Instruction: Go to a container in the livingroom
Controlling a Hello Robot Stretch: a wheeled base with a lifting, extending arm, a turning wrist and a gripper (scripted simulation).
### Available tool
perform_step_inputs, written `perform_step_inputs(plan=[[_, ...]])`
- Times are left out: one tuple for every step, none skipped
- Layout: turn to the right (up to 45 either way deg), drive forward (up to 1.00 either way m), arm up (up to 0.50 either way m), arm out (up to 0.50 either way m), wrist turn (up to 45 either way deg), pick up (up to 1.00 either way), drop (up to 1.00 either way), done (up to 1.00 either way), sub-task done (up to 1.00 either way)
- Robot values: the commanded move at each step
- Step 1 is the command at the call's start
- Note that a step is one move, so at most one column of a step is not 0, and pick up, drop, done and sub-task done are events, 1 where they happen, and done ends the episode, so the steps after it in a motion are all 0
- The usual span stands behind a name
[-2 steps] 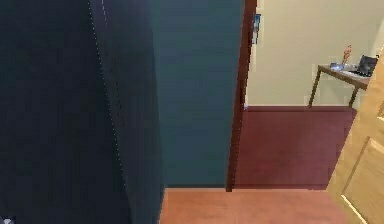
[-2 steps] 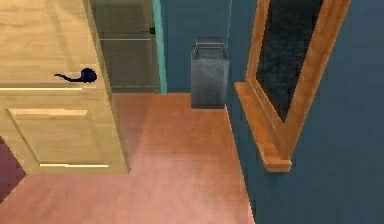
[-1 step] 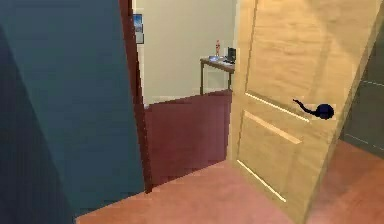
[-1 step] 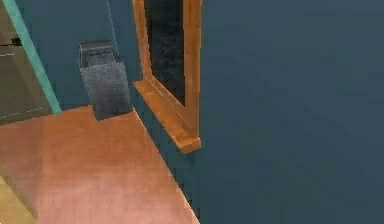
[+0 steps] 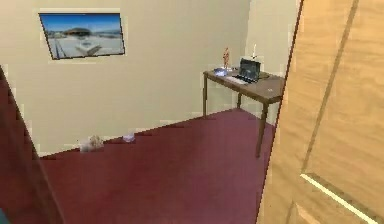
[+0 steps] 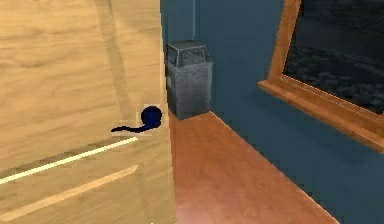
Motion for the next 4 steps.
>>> perform_step_inputs(plan=[[6.0, 0.00, 0.00, 0.00, 0.0, 0.00, 0.00, 0.00, 0.00], [0.0, 0.45, 0.00, 0.00, 0.0, 0.00, 0.00, 0.00, 0.00], [-27.0, 0.00, 0.00, 0.00, 0.0, 0.00, 0.00, 0.00, 0.00], [0.0, 0.25, 0.00, 0.00, 0.0, 0.00, 0.00, 0.00, 0.00]])
